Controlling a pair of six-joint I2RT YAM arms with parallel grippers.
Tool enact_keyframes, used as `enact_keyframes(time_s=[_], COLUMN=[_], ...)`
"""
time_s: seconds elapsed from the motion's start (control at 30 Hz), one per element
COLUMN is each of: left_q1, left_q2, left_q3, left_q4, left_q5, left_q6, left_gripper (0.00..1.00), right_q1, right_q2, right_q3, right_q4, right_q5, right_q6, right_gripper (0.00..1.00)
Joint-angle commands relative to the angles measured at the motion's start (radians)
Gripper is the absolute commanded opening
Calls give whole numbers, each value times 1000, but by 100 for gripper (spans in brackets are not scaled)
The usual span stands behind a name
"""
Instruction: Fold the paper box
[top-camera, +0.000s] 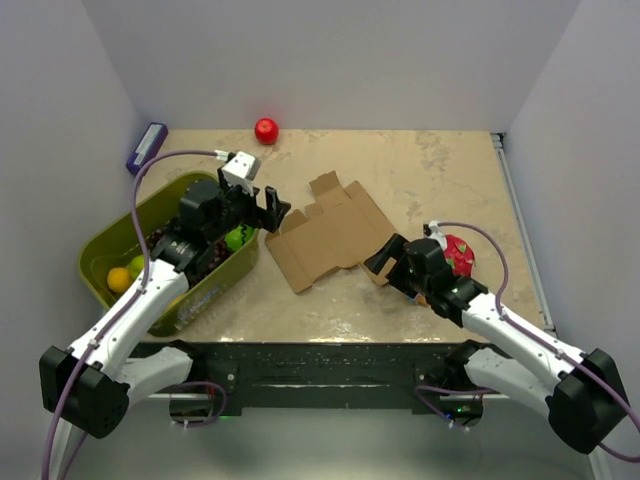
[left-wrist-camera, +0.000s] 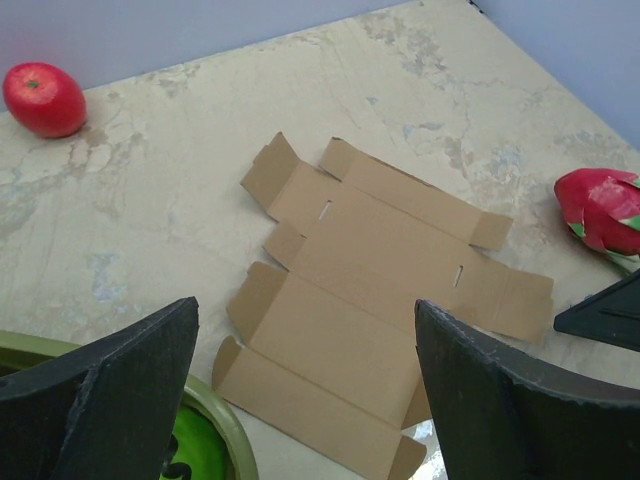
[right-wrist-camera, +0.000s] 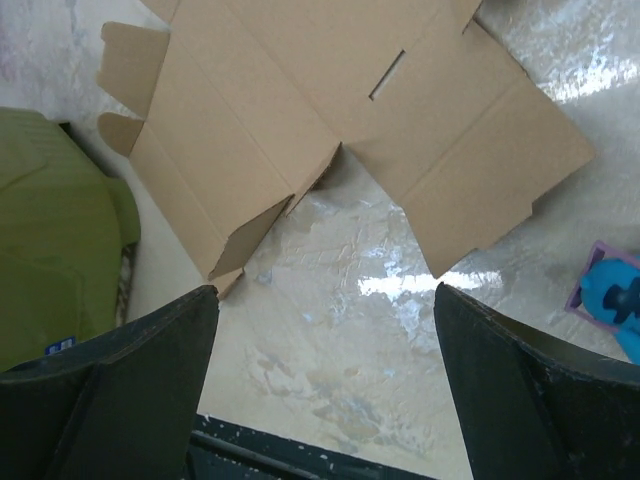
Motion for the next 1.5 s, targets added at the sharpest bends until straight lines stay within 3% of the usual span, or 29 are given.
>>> enact_keyframes(time_s=[0.0,0.23,0.37,0.87,1.0,1.13,1.2,1.33,1.47], left_q1=[-30,-45,-50,-62,-68,-78,-79,-79,-79], left_q2=[15,23,23,20,21,21,24,44,72], left_q3=[0,2,1,1,2,1,-2,-6,0], left_q4=[16,8,6,8,9,11,12,39,46], left_q5=[-18,-59,-61,-55,-35,-36,-33,51,128], left_q6=[35,50,50,47,38,43,43,30,12], left_gripper=[92,92,92,92,92,92,92,92,93], right_q1=[13,16,19,31,33,31,31,31,31], right_q2=[-43,-49,-60,211,248,277,289,296,291], right_q3=[-41,-56,-110,-86,-102,-136,-142,-132,-107], right_q4=[-18,-40,47,177,229,317,347,415,430], right_q5=[25,106,128,227,272,307,316,313,315], right_q6=[104,221,281,344,363,373,361,241,144], right_gripper=[92,91,89,87,78,62,60,49,29])
